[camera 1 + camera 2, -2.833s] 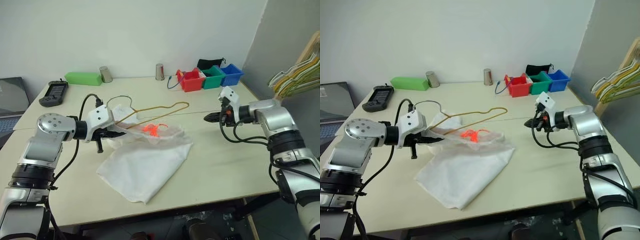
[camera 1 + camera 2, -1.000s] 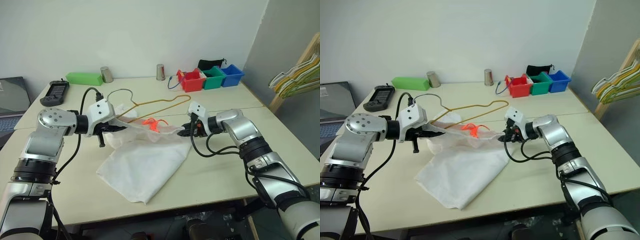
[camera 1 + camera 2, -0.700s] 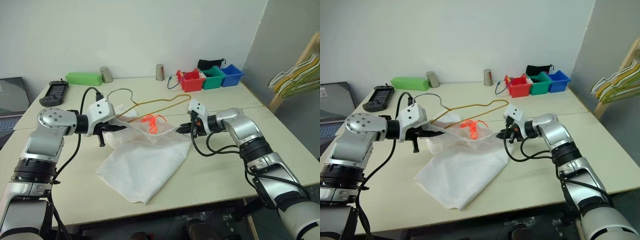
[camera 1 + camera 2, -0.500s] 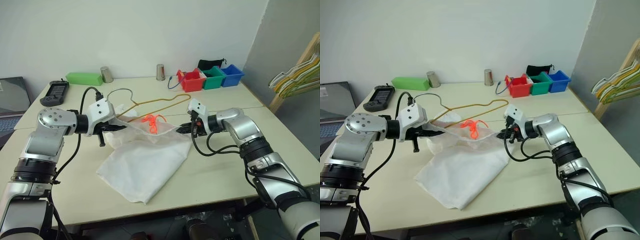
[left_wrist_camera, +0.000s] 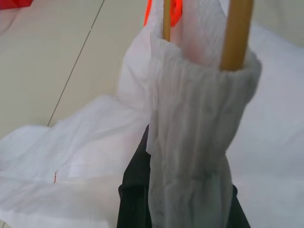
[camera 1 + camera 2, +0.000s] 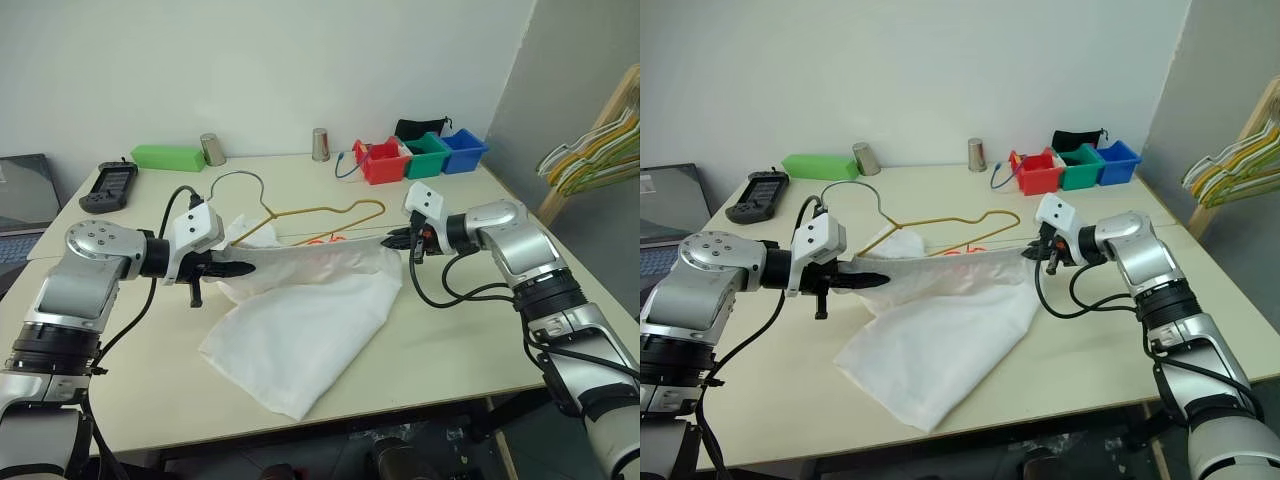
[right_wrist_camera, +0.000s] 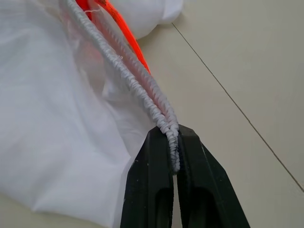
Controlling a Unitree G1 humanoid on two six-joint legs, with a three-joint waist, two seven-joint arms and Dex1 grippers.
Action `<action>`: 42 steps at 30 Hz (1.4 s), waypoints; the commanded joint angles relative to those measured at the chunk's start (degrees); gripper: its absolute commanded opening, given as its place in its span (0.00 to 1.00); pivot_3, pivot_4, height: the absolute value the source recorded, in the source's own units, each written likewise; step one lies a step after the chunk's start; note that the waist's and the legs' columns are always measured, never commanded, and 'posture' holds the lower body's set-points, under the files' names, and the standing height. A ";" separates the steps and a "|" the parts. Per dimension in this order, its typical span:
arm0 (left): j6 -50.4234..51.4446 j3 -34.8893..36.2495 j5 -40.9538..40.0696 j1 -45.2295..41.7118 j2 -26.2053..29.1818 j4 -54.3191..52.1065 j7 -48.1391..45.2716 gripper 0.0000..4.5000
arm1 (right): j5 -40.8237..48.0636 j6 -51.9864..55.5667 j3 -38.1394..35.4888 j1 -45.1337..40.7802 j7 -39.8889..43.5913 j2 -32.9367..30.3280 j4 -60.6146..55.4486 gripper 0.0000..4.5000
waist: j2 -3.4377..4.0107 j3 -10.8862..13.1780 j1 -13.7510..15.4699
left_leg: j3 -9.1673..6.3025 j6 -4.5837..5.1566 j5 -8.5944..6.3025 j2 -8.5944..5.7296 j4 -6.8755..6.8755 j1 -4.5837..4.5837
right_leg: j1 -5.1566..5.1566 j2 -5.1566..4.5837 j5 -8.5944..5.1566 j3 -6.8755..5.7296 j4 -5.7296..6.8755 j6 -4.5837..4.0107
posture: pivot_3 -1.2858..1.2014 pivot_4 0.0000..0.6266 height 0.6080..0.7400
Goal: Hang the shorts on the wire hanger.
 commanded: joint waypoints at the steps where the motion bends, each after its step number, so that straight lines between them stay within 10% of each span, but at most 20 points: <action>1: 0.07 0.27 0.33 -0.79 1.92 -0.55 -1.07 0.00 | -0.30 0.62 -2.47 0.14 -0.85 -2.38 -2.10 0.00 | 0.00 0.00 -0.04 | 0.01 0.00 0.00 0.00 0.00 0.00 | 0.00 0.01 0.00 0.00 0.00 0.00 | 0.48 0.00 1.00; 42: -10.09 -8.09 12.15 0.17 2.37 2.15 -0.07 0.00 | 3.40 12.18 -1.02 3.58 2.05 -7.44 -27.86 0.00 | 0.00 0.00 -0.06 | 0.21 0.01 -0.01 0.03 0.00 -0.01 | 0.00 0.04 -0.03 -0.01 -0.04 -0.01 | 0.47 0.00 1.00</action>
